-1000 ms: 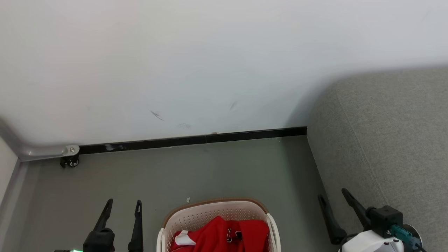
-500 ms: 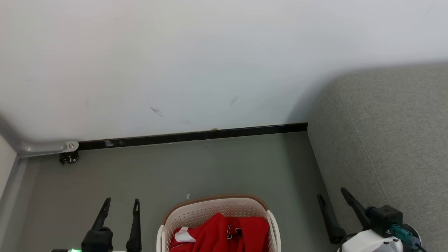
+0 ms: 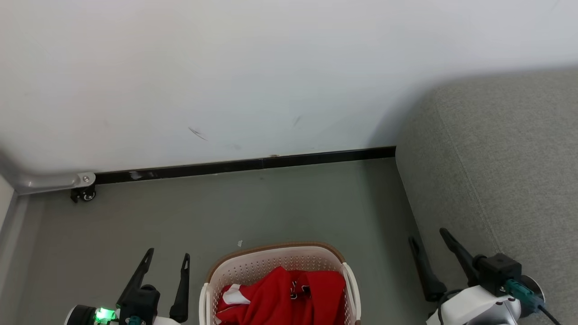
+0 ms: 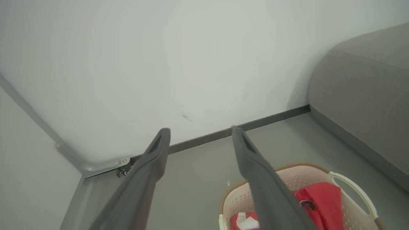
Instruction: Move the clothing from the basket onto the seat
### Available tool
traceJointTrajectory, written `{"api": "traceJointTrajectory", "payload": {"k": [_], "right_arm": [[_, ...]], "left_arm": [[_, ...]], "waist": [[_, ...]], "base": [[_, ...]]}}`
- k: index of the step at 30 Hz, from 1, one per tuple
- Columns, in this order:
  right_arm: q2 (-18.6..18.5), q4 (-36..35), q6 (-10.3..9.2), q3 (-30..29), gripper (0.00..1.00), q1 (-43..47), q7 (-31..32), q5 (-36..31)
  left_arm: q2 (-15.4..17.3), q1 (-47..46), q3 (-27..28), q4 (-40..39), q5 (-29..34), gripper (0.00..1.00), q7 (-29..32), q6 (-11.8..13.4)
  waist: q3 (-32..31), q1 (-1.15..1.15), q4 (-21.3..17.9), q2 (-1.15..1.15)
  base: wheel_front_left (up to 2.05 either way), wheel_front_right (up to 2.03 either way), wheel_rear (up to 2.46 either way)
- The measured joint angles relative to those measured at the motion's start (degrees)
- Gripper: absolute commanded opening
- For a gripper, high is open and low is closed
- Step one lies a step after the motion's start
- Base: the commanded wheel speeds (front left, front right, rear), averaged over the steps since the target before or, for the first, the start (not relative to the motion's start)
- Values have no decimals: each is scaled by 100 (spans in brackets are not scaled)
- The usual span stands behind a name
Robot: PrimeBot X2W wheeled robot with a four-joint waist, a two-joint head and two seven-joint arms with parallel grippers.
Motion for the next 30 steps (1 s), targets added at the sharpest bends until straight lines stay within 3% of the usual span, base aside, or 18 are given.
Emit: {"api": "traceJointTrajectory", "payload": {"k": [14, 30], "right_arm": [[-1, -572, 0, -376, 100, 7, -14, 115], [1, -1126, 0, -522, 100, -133, -16, 204]], "left_arm": [[-38, -431, -573, 947, 318, 100, 0, -323], [40, -1126, -922, 1918, 746, 100, 0, -465]], "waist": [[466, 0, -171, 0], [1229, -1, -522, 0]], "base": [[0, 0, 0], [0, 0, 0]]}}
